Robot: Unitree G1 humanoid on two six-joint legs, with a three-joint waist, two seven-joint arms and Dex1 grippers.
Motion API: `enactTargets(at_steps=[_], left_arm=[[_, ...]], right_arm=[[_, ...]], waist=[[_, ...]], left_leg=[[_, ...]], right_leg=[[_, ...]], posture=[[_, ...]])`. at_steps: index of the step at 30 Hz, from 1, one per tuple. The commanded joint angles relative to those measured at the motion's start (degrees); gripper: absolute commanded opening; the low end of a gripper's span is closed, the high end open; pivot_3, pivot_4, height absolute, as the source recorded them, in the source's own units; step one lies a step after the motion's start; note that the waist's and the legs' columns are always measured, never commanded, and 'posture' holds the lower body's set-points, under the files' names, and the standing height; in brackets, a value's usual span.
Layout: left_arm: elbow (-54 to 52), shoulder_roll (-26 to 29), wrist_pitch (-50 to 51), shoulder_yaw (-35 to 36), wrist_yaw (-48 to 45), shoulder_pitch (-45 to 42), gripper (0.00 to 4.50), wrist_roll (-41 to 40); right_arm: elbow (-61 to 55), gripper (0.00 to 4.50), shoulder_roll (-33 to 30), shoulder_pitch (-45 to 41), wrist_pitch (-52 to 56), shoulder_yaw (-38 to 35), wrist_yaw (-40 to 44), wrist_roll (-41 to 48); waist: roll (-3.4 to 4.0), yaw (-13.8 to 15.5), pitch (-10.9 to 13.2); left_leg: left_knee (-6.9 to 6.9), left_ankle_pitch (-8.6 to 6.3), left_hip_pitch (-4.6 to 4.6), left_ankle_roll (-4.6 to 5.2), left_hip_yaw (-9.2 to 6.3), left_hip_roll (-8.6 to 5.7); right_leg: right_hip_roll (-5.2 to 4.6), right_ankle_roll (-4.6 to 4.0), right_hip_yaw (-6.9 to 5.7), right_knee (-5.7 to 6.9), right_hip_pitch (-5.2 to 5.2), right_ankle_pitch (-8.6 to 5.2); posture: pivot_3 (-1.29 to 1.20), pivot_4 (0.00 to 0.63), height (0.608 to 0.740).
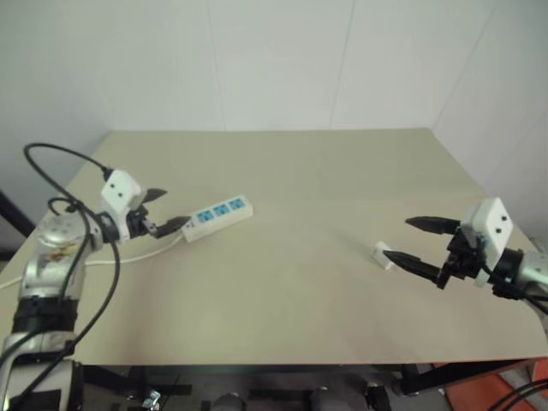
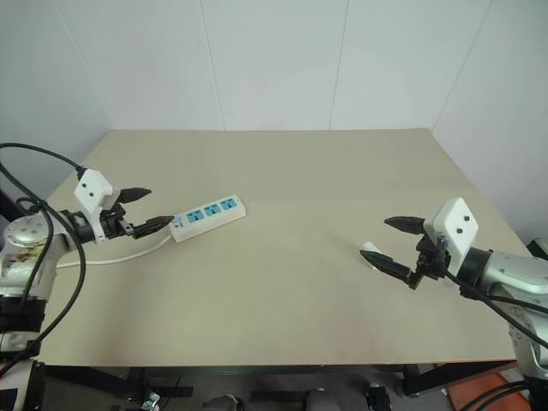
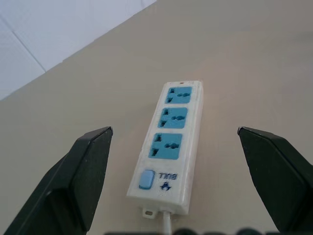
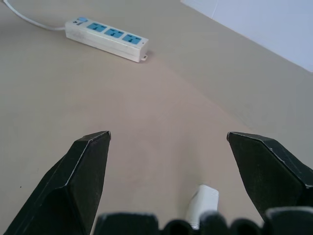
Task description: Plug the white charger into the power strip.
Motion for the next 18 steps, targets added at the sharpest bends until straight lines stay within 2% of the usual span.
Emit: enactTargets(at_steps=[1,6,12,18], left_arm=[[8.3,-1.3,-4.1,-1.0,0.9,-4.1,4.48,2.4],[22.3,-4.4,-10.2,-2.0,-1.3,-10.5,4.48,4.0],[39.3,-8.1,-20.2,-5.3,0.9,-16.8,4.48,10.3],[46.7,-10.0,-23.5,-7.2,3.2,-19.4,4.48,14.7]], right_arm=[[-0.9,4.5,0.1,-1.1,0.1,-0.5,-0.3,1.0],[-1.1,4.5,0.1,-1.5,0.5,-0.4,-0.5,1.4],[-2.4,4.5,-0.1,-1.4,1.5,-1.4,-1.2,2.5],[-3.8,4.5,-0.4,-0.6,2.3,-2.5,-1.8,3.7]], waist=[[0.0,0.0,0.0],[-0.08,0.0,0.0],[-0.13,0.0,0.1],[-0.26,0.0,0.1]], left_leg=[[0.0,0.0,-0.01,0.0,0.0,0.0],[0.0,0.0,-0.1,0.0,0.0,-0.01],[0.01,0.0,-0.09,0.0,0.0,-0.03],[0.02,0.0,-0.1,0.0,-0.01,-0.03]], right_leg=[[0.0,0.0,0.0,0.0,-0.01,0.0],[0.0,0.0,-0.02,-0.01,-0.07,0.01],[-0.01,0.01,-0.02,-0.01,-0.06,0.01],[-0.01,0.03,-0.02,0.02,-0.07,0.03]], posture=[[0.0,0.15,0.74],[0.0,0.15,0.74],[0.0,0.15,0.74],[0.0,0.15,0.74]])
